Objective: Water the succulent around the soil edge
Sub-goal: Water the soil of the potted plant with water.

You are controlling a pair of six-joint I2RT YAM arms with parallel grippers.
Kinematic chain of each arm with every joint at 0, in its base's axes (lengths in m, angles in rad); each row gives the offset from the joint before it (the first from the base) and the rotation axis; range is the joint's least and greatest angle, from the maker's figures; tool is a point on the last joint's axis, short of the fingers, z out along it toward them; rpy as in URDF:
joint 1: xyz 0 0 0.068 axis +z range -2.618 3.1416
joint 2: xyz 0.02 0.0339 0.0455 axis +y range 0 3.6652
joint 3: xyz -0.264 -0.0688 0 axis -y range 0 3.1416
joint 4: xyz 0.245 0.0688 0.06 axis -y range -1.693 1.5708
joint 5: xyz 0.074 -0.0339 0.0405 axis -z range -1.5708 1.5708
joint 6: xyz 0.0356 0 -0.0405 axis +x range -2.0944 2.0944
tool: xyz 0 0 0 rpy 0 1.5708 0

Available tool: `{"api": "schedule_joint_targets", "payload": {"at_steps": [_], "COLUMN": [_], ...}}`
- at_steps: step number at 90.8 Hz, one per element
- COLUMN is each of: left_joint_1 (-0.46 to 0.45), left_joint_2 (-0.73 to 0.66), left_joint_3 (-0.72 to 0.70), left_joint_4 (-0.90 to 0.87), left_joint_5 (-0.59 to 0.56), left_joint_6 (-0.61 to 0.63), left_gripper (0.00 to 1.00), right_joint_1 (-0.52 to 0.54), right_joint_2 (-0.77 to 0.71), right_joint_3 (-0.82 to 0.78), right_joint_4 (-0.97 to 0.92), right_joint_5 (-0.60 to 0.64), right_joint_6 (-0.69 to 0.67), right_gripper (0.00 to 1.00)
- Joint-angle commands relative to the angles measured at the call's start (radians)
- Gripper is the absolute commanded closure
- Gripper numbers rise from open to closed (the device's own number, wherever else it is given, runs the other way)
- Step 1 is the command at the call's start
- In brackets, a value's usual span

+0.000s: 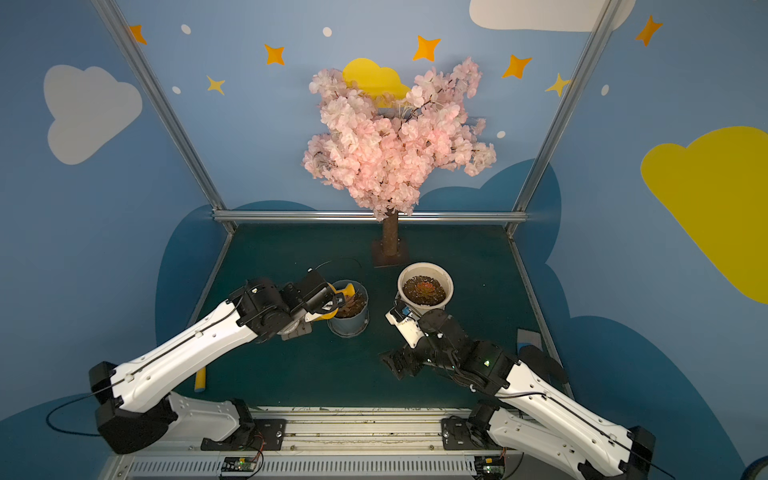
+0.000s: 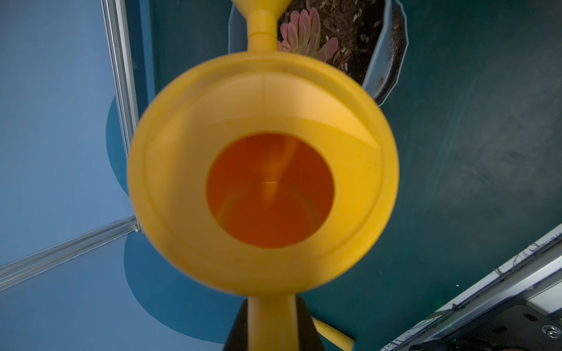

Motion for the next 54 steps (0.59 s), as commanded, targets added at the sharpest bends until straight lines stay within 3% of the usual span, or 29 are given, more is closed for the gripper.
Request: {"api": "schedule_joint_targets", "payload": {"at_steps": [1,20,54], "left_joint_1": [-0.001,0.009,0.022], "left_joint_2": [0.013,0.044,0.079], "left_joint_3": [0.039,0.064,0.081], "left_joint_4": [-0.021,-0.037,-0.046], "left_joint_5": [-0.03,-0.045,-0.083], "left_joint_6": [0.002,-0.002,-0.006], "left_gripper": [0.97,0.97,0.97], "right_joint_1": [0.005,0.008,0.016], "right_joint_2": [0.002,0.03,0.061], "right_joint_3": [-0.017,-0.029,-0.036], "right_joint_4": [0.078,0.137,0.17], "right_joint_5": [0.033,0.084,0.065], "right_joint_6": [0.025,0.041,0.027], "right_gripper": [0.05,0.05,0.04]}}
